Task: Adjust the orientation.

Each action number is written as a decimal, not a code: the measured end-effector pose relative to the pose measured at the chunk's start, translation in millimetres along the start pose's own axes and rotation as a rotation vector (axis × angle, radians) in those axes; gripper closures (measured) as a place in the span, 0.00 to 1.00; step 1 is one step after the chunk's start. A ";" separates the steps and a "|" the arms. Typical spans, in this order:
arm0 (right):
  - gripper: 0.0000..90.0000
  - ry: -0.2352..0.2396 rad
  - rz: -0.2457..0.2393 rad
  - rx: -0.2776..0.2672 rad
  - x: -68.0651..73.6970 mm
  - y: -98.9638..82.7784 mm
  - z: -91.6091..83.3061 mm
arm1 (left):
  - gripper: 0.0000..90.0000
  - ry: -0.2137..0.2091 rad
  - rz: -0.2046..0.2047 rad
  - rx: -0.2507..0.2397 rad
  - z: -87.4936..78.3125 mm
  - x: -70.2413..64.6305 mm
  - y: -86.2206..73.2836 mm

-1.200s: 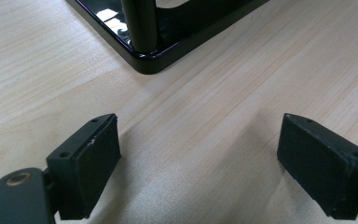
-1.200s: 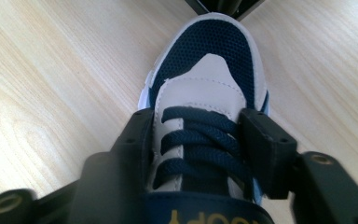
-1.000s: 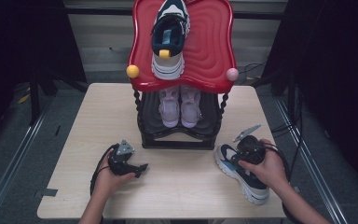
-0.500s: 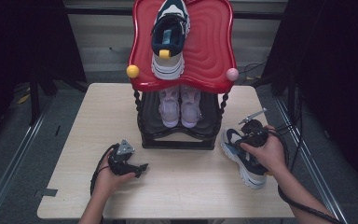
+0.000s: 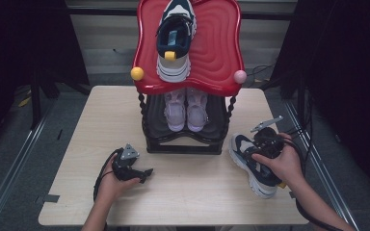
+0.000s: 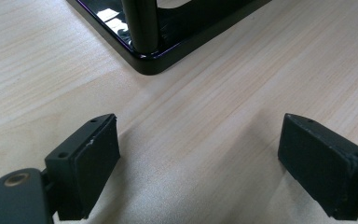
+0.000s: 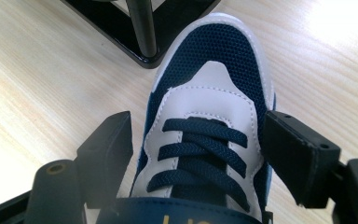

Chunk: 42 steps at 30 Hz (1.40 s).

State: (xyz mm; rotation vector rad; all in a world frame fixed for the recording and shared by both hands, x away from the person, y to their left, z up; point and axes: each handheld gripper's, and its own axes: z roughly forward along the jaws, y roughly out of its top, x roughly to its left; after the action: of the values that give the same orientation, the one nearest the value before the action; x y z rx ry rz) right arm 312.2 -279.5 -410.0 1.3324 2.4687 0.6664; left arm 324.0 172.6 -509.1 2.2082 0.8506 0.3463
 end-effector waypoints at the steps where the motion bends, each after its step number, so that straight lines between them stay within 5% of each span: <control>1: 0.26 0.003 0.005 -0.003 -0.6 -0.2 -0.3 | 0.13 0.001 -0.001 0.000 0.0 -0.1 0.0; 11: 0.22 0.005 0.013 0.016 -0.3 6.8 0.6 | 0.13 -0.005 -0.013 0.003 0.5 -0.9 0.0; 22: 0.26 -0.014 -0.012 0.018 -1.5 -10.0 -20.3 | 0.12 -0.002 -0.015 0.001 0.9 -1.4 0.2; 29: 0.29 -0.032 -0.018 0.052 -3.1 -18.4 -18.3 | 0.12 -0.001 -0.016 0.001 1.1 -1.7 0.3; 39: 0.51 -0.082 -0.028 0.050 3.1 -9.3 -12.9 | 0.12 -0.001 -0.017 0.002 1.1 -1.7 0.4; 42: 0.59 -0.124 -0.032 0.009 4.9 -5.9 -7.8 | 0.12 -0.001 -0.016 0.002 1.1 -1.7 0.4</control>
State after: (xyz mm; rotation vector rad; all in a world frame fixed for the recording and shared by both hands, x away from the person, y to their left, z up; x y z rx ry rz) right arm 302.0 -280.4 -406.4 1.2937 2.3918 0.5490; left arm 323.4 170.7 -509.5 2.2021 0.8681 0.3361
